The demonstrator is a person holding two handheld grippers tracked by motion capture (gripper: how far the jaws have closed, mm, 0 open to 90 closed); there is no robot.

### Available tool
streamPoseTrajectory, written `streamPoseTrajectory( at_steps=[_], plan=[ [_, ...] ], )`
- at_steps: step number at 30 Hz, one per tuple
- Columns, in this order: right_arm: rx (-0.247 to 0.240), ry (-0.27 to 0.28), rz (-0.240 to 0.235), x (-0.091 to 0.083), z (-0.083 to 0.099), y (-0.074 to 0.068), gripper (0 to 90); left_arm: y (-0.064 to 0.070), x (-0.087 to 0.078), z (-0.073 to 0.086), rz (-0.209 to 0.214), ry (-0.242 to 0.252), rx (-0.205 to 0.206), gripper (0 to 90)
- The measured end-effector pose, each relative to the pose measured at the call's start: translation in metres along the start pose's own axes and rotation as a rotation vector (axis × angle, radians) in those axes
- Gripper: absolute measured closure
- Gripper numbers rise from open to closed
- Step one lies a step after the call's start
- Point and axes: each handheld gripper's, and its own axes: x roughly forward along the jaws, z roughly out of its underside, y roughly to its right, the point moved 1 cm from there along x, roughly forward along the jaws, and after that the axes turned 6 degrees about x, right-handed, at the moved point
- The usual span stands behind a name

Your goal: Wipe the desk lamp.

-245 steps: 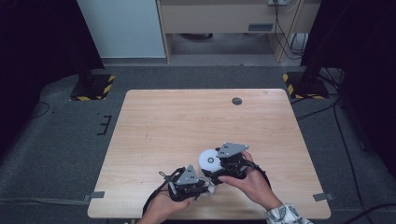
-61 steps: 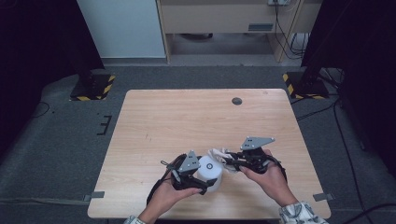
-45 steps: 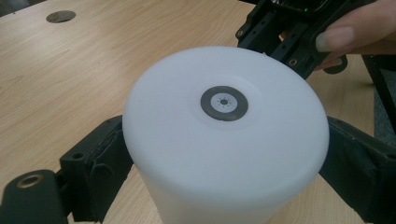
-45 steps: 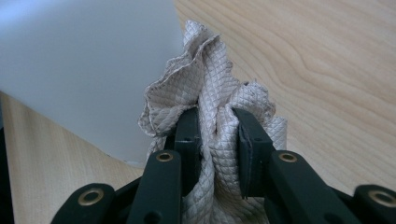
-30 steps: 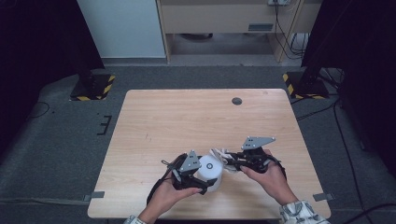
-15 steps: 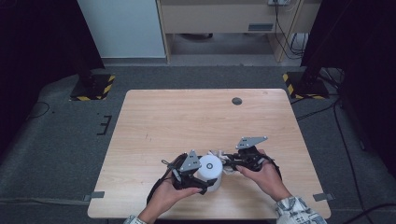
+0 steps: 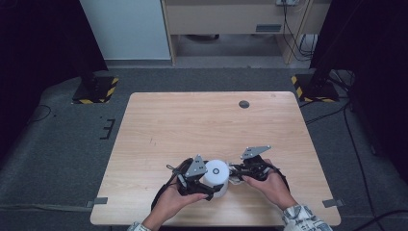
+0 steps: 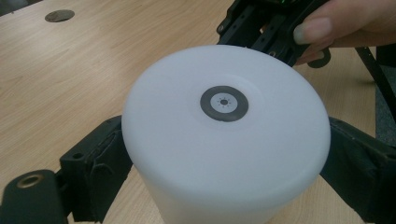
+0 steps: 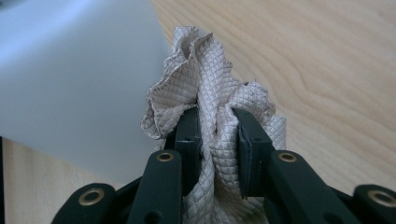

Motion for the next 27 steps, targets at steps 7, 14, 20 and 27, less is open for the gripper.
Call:
streamPoseTrajectory(
  at_steps=[7,14,20,27],
  plan=[
    [-0.057,0.059,0.005,-0.019,-0.017,-0.008,73.8,-0.001,0.000,0.000,0.002,-0.003,0.003,8.0],
    [-0.076,0.051,0.004,-0.013,-0.019,-0.006,73.8,-0.001,0.000,0.000,0.004,-0.003,0.006,8.0],
    [-0.061,-0.014,0.014,0.005,-0.005,0.000,73.8,-0.001,0.000,0.000,0.004,-0.006,0.009,8.0],
    [-0.048,-0.032,0.012,0.005,0.008,0.001,73.8,-0.002,0.001,-0.001,0.004,-0.004,0.011,8.0]
  ],
)
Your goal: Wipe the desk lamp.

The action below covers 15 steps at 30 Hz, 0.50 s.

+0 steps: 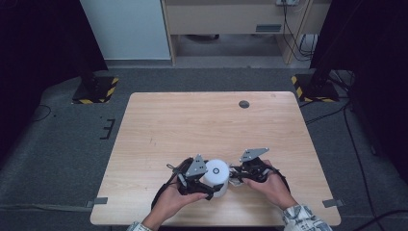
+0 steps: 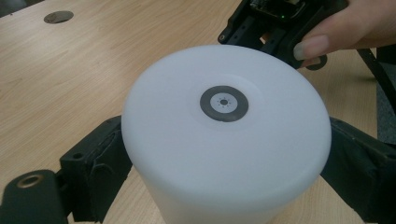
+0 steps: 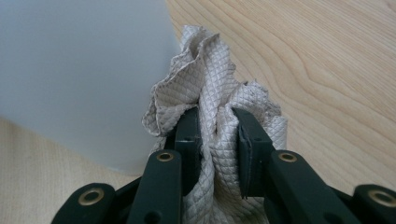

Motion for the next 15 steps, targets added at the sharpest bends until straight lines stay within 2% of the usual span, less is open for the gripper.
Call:
streamPoseTrajectory(
  at_steps=[8,15],
  plan=[
    [0.012,0.045,0.002,-0.020,0.005,-0.008,73.7,-0.004,0.002,-0.002,0.001,-0.004,0.003,8.0],
    [0.001,0.153,0.041,-0.050,-0.015,-0.021,73.7,-0.009,0.005,-0.003,0.006,-0.006,0.005,8.0]
  ],
)
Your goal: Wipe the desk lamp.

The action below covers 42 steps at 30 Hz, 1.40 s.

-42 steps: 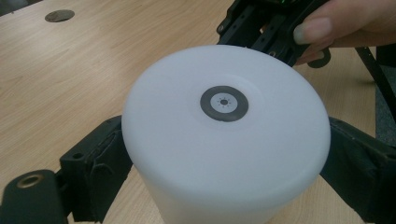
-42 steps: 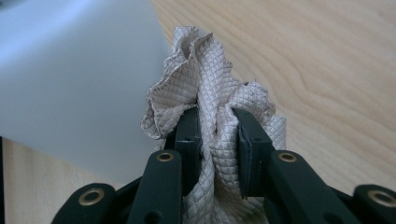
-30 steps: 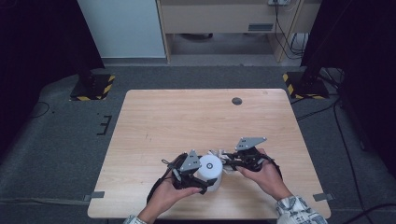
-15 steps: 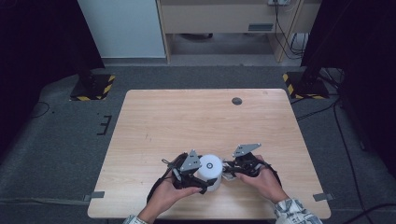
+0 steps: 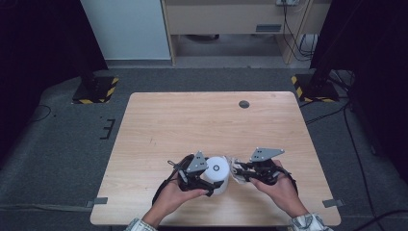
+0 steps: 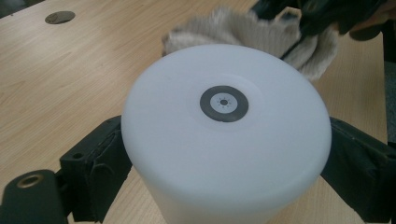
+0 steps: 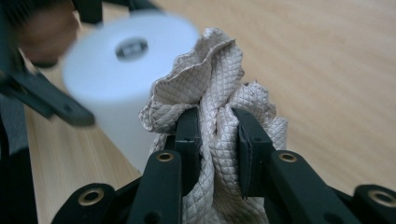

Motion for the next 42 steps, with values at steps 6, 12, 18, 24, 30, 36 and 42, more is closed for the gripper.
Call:
streamPoseTrajectory(
  at_steps=[6,12,18,24,30,36,42],
  plan=[
    [0.005,0.044,0.034,-0.009,-0.007,-0.007,73.6,-0.002,0.002,-0.001,0.010,0.000,0.012,8.0],
    [0.041,0.011,0.046,0.003,0.012,-0.008,73.7,-0.003,0.002,0.000,0.013,0.004,0.014,8.0],
    [0.065,-0.045,0.057,0.018,0.028,-0.004,73.7,-0.003,0.002,0.000,0.014,0.002,0.017,8.0],
    [0.081,-0.090,0.062,0.030,0.041,-0.002,73.7,-0.004,0.002,0.000,0.020,0.002,0.020,8.0],
    [0.059,-0.068,0.065,0.018,0.036,-0.011,73.7,-0.003,0.002,0.000,0.020,-0.001,0.021,8.0],
    [0.038,0.031,0.066,-0.006,0.017,-0.023,73.6,-0.004,0.002,0.000,0.024,0.000,0.024,8.0],
    [0.051,-0.026,0.067,0.008,0.031,-0.023,73.5,-0.004,0.002,0.000,0.025,-0.004,0.024,8.0]
  ],
)
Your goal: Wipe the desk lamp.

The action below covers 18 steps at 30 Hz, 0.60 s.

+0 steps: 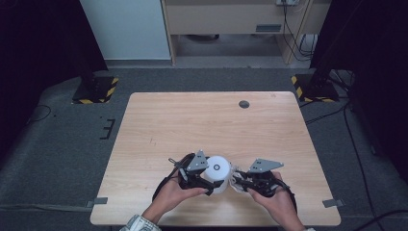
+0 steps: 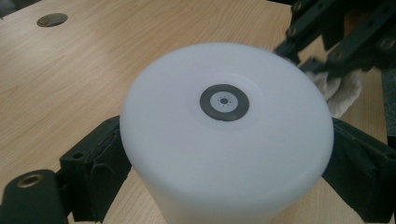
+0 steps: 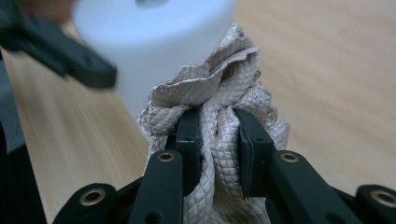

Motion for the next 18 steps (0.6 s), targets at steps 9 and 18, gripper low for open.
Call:
streamPoseTrajectory(
  at_steps=[9,18],
  plan=[
    [-0.026,-0.096,0.015,0.022,0.018,-0.002,73.2,-0.001,-0.001,0.001,-0.001,-0.004,-0.004,8.0],
    [-0.023,-0.101,0.041,0.024,0.015,0.001,73.9,-0.001,0.000,0.001,0.003,-0.006,-0.002,8.0]
  ],
)
